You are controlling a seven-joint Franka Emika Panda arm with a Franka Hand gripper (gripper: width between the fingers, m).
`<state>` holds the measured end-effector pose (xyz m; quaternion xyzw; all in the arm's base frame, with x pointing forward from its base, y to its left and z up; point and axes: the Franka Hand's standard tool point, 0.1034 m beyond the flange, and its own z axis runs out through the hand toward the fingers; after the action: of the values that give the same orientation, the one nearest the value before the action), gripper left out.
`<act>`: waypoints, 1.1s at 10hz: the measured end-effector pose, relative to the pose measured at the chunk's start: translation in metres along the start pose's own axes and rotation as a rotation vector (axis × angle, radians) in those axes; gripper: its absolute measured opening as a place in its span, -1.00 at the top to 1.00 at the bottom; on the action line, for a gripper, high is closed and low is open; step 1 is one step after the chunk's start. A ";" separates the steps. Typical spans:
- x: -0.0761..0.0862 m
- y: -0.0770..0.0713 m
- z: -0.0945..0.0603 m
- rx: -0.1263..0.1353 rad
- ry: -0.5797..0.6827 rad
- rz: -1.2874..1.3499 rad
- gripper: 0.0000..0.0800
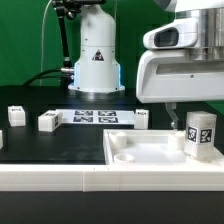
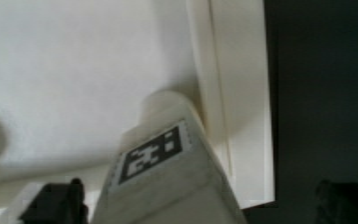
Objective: Assemble one leg
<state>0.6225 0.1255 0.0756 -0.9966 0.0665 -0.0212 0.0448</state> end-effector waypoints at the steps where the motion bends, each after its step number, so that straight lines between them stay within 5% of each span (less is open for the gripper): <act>1: 0.001 0.000 0.000 -0.007 0.013 -0.051 -0.62; 6: -0.002 0.001 0.003 -0.009 0.069 -0.220 -0.52; 8: -0.003 0.001 0.003 -0.009 0.068 -0.219 0.16; 11: -0.002 0.003 0.004 -0.009 0.068 -0.187 0.27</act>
Offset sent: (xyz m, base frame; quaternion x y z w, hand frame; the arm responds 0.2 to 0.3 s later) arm -0.0103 0.0034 -0.0029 0.0186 0.0399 -0.1747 0.9836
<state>0.6199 0.1231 0.0717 -0.9973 -0.0253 -0.0587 0.0357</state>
